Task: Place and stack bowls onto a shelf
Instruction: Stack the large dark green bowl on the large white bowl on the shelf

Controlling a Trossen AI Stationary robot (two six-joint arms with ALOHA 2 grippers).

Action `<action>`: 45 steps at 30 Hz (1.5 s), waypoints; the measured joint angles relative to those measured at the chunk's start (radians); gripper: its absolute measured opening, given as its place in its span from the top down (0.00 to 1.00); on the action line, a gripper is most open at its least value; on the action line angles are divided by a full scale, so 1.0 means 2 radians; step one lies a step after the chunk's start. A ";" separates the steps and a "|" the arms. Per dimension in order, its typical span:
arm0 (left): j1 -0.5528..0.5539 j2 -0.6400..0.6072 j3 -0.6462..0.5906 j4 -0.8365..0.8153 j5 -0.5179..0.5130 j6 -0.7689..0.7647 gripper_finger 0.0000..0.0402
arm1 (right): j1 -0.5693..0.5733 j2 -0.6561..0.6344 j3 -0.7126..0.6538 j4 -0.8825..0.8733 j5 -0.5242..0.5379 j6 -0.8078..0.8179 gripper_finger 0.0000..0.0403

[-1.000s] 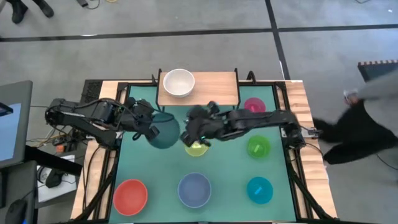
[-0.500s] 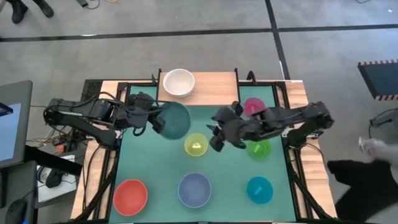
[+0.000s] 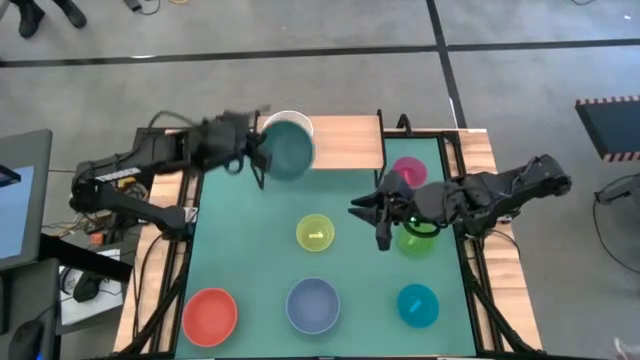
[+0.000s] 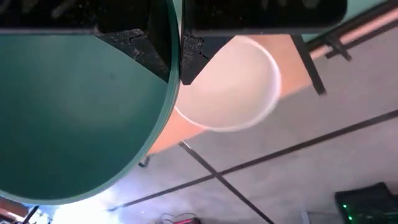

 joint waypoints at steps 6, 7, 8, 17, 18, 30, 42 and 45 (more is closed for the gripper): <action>0.154 0.027 0.000 0.016 0.133 0.058 1.00 | -0.021 -0.023 0.000 0.006 0.000 -0.031 0.75; 0.175 0.034 0.000 0.020 0.159 0.061 1.00 | -0.026 -0.028 0.000 0.007 -0.001 -0.036 0.77; 0.194 0.042 0.000 0.024 0.182 0.063 1.00 | -0.032 -0.033 0.000 0.008 -0.005 -0.039 0.78; 0.277 0.133 0.031 0.024 0.317 0.104 1.00 | -0.122 -0.055 0.000 0.026 -0.143 -0.077 0.95; 0.280 0.141 0.041 0.013 0.318 0.111 1.00 | -0.131 -0.055 0.000 0.026 -0.157 -0.078 0.96; 0.293 0.216 0.111 -0.083 0.330 0.201 1.00 | -0.195 -0.062 -0.037 0.018 -0.193 -0.076 0.94; 0.307 0.223 0.111 -0.092 0.352 0.242 1.00 | -0.216 -0.103 -0.156 0.170 -0.215 -0.054 0.93; 0.314 0.223 0.111 -0.105 0.379 0.248 1.00 | -0.223 -0.112 -0.175 0.191 -0.215 -0.051 0.95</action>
